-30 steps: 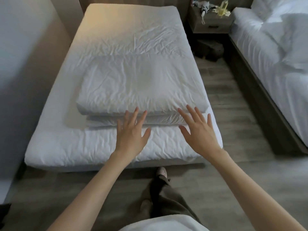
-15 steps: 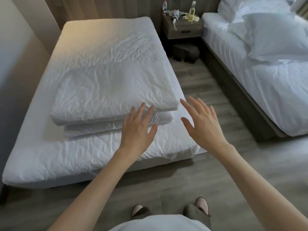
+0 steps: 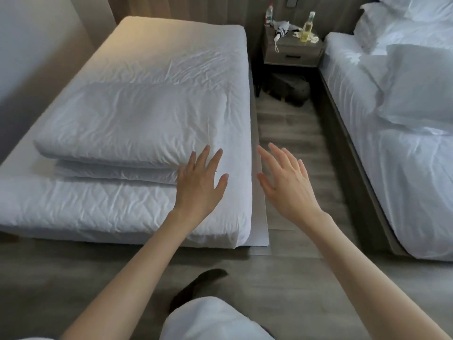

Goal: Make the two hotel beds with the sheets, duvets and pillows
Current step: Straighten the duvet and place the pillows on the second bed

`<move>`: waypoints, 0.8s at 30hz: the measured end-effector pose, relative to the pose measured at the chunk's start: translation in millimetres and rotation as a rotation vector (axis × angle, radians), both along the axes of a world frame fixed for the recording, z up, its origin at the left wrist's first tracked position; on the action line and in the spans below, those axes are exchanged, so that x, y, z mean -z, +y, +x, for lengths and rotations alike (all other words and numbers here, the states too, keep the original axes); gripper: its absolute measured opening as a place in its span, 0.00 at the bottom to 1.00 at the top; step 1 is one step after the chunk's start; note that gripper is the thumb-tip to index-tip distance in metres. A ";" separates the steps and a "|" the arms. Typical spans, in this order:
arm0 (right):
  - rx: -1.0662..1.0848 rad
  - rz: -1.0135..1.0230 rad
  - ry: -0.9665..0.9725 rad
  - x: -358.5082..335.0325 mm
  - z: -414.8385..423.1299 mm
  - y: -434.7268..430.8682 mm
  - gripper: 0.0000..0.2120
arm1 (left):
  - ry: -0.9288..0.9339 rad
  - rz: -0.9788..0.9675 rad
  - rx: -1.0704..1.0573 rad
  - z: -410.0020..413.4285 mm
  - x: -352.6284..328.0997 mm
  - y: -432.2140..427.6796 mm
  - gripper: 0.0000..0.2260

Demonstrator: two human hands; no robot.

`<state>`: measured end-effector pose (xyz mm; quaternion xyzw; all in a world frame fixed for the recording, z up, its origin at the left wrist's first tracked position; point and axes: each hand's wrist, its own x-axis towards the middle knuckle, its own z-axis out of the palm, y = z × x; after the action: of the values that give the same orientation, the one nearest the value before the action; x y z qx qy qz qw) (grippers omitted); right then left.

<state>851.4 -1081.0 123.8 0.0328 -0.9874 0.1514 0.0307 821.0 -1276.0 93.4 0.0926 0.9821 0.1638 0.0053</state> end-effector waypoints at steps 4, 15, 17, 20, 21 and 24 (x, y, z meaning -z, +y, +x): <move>-0.097 0.010 0.034 -6.2 -35.4 42.2 0.27 | 0.030 0.023 -0.077 -21.3 -3.8 34.1 0.26; -0.303 0.044 0.008 3.8 -202.9 140.3 0.28 | 0.018 0.028 -0.275 -146.9 20.5 128.4 0.26; -0.340 0.039 0.012 1.2 -238.9 154.1 0.28 | 0.020 0.040 -0.322 -175.9 19.2 145.6 0.26; -0.409 0.016 0.030 -2.2 -288.6 163.9 0.27 | 0.023 0.054 -0.413 -208.7 16.2 161.4 0.26; -0.431 -0.003 0.024 -2.8 -304.4 163.8 0.27 | 0.032 0.054 -0.448 -215.6 16.2 164.1 0.25; -0.518 -0.025 0.001 1.7 -351.8 159.8 0.27 | 0.036 0.051 -0.566 -231.6 19.9 165.6 0.25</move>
<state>499.6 -921.2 122.1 0.2841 -0.9443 0.1662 -0.0079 589.4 -1110.4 73.6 -0.1823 0.9644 0.1819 -0.0606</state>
